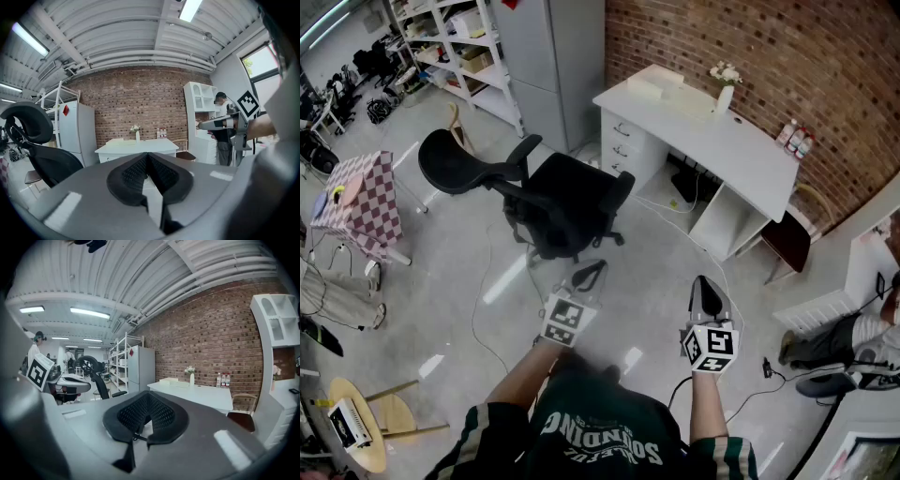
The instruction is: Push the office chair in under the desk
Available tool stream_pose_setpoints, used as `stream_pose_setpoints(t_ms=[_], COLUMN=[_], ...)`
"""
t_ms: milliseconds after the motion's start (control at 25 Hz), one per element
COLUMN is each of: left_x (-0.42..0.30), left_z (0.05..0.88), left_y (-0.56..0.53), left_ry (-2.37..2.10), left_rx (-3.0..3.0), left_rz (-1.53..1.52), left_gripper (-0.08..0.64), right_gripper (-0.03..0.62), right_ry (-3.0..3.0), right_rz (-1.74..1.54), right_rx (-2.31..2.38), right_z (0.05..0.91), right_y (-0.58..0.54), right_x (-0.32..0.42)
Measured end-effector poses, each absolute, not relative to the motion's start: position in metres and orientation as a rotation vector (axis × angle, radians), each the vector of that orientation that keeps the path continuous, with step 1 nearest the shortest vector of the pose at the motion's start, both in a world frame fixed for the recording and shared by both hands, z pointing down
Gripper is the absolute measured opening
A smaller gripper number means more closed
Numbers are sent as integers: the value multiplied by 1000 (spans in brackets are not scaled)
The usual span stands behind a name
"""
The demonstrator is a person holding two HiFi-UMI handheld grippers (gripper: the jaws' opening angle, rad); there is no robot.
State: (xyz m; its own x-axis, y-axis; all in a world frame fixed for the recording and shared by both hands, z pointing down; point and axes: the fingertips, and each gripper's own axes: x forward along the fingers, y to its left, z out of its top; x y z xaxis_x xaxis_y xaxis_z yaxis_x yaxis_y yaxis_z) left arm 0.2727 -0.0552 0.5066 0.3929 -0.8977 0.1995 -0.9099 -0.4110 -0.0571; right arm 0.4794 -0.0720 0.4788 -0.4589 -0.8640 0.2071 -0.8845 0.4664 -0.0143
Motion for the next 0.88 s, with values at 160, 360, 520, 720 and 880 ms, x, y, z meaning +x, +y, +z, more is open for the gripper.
stream_pose_setpoints(t_ms=[160, 360, 520, 720, 880], left_x=[271, 273, 275, 274, 277], left_z=[506, 508, 508, 511, 512], left_y=[-47, -36, -28, -19, -15], left_ry=[-1676, -1677, -1681, -1679, -1666], left_rx=[2555, 2543, 2542, 2537, 2541], left_rz=[299, 288, 292, 290, 302], left_gripper=[11, 11, 11, 11, 11], right_gripper=[2, 0, 1, 1, 1], right_ry=[-2562, -2579, -2591, -2605, -2614], right_rz=[189, 197, 207, 209, 228], right_rx=[1503, 1486, 1470, 1452, 1434], right_z=[478, 477, 479, 481, 483], right_y=[-65, -55, -47, -37, -32], right_x=[475, 476, 475, 472, 472])
